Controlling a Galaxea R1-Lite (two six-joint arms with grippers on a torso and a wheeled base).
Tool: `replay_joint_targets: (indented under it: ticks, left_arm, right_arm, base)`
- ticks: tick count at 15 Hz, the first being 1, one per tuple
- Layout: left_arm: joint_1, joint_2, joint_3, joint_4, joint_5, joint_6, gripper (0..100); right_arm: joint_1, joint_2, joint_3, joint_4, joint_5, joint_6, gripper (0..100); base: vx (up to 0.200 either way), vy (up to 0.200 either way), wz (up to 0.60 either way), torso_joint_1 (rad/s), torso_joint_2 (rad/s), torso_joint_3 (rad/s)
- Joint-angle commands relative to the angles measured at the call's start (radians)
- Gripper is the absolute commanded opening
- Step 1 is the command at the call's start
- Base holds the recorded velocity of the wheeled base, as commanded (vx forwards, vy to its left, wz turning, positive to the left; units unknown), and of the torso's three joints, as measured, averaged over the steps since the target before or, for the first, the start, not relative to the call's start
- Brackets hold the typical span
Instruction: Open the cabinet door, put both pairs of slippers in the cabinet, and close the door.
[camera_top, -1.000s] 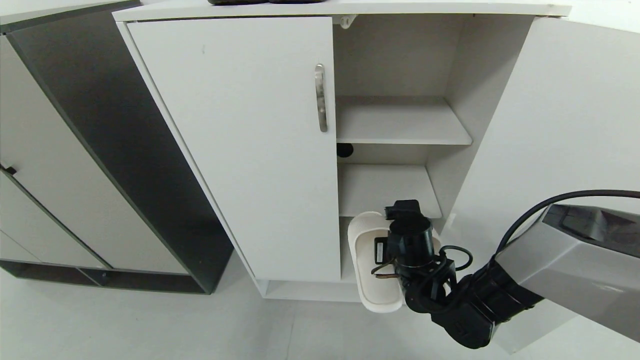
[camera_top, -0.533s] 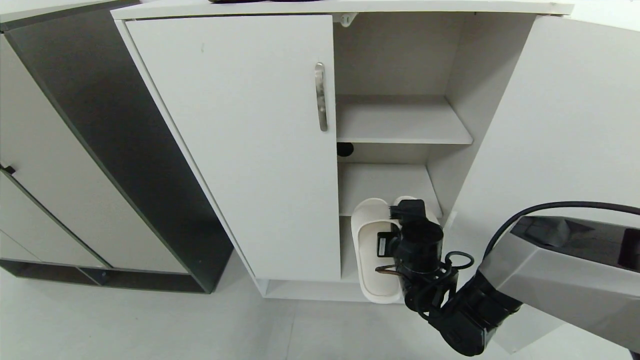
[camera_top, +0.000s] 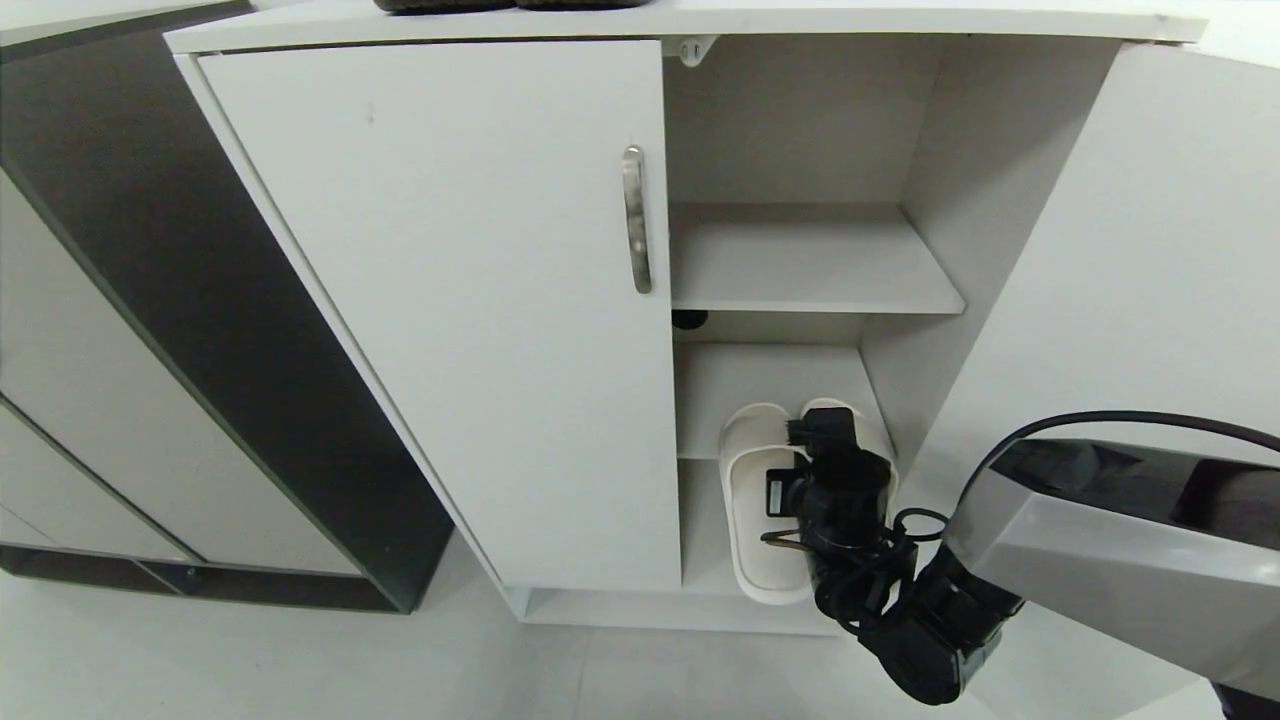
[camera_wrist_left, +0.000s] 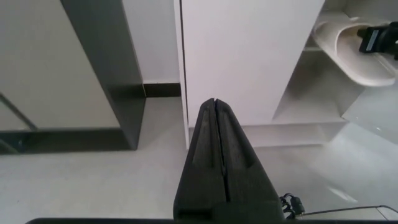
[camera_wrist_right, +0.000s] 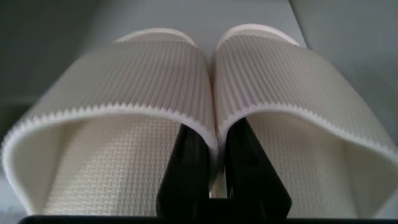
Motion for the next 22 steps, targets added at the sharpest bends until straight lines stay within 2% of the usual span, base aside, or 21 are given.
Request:
replay_joint_targets:
  ticks: [1, 3, 8, 11, 18, 22]
  left_arm:
    - [0.000, 0.002, 0.000, -0.001, 0.000, 0.000, 0]
    - [0.000, 0.002, 0.000, -0.001, 0.000, 0.000, 0]
    - [0.000, 0.002, 0.000, -0.001, 0.000, -0.002, 0]
    - [0.000, 0.002, 0.000, -0.001, 0.000, -0.002, 0]
    - [0.000, 0.002, 0.000, -0.001, 0.000, 0.000, 0]
    - [0.000, 0.002, 0.000, -0.001, 0.000, 0.000, 0]
  right_arm:
    - [-0.001, 0.008, 0.001, 0.001, 0.000, 0.001, 0]
    - [-0.001, 0.011, 0.000, 0.001, 0.004, 0.001, 0]
    - [-0.012, 0.051, -0.077, 0.001, 0.024, 0.005, 0]
    - [-0.055, 0.106, -0.172, 0.016, 0.043, -0.001, 0]
    - [-0.130, 0.195, -0.459, 0.183, 0.069, 0.001, 0]
    - [-0.132, 0.207, -0.533, 0.235, 0.069, 0.001, 0]
  base:
    - [0.200, 0.000, 0.00, 0.002, 0.01, 0.002]
    - [0.200, 0.000, 0.00, 0.002, 0.01, 0.000]
    - [0.000, 0.000, 0.00, 0.000, 0.00, 0.000]
    - [0.000, 0.000, 0.00, 0.000, 0.00, 0.000]
    - [0.000, 0.000, 0.00, 0.000, 0.00, 0.000]
    - [0.000, 0.000, 0.00, 0.000, 0.00, 0.000]
